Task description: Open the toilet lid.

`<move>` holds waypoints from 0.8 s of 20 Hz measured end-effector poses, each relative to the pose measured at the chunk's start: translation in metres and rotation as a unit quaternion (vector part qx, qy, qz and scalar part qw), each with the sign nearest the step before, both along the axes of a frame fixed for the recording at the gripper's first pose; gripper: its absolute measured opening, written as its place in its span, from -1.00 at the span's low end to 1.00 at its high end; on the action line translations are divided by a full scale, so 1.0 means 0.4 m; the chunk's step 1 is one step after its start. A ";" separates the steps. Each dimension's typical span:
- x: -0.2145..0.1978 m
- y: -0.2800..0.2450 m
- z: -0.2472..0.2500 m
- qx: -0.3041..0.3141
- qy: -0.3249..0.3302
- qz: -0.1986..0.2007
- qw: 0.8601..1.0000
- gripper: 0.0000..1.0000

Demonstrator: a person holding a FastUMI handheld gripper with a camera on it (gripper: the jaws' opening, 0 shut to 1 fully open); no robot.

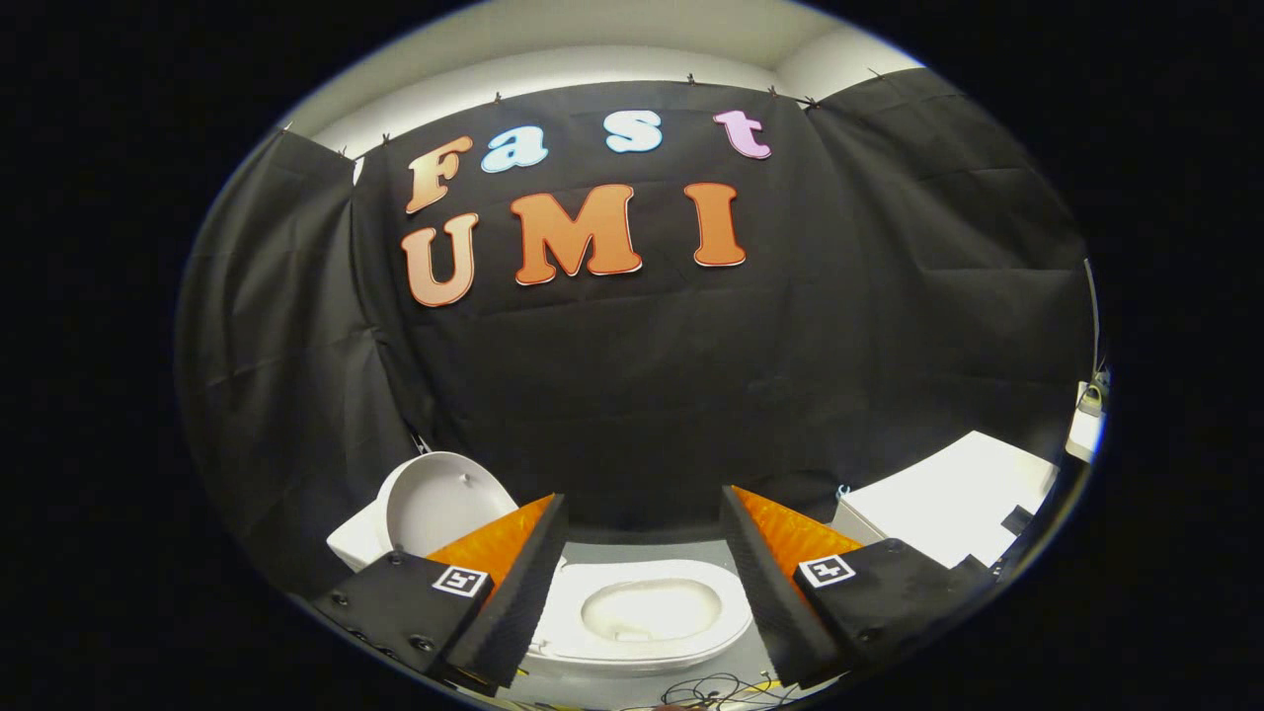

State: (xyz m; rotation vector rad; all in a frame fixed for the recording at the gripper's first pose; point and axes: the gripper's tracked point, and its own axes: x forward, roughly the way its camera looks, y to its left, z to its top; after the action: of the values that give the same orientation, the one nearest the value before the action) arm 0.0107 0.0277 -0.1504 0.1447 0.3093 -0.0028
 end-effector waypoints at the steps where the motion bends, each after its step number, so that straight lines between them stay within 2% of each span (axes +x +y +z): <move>1: -0.002 0.004 -0.005 0.000 0.002 0.002 1.000 0.97; 16: -0.009 -0.015 0.001 0.007 -0.002 -0.014 1.000 0.97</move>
State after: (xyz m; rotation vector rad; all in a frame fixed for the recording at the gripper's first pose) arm 0.0072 0.0216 -0.1499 0.1625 0.3040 -0.0273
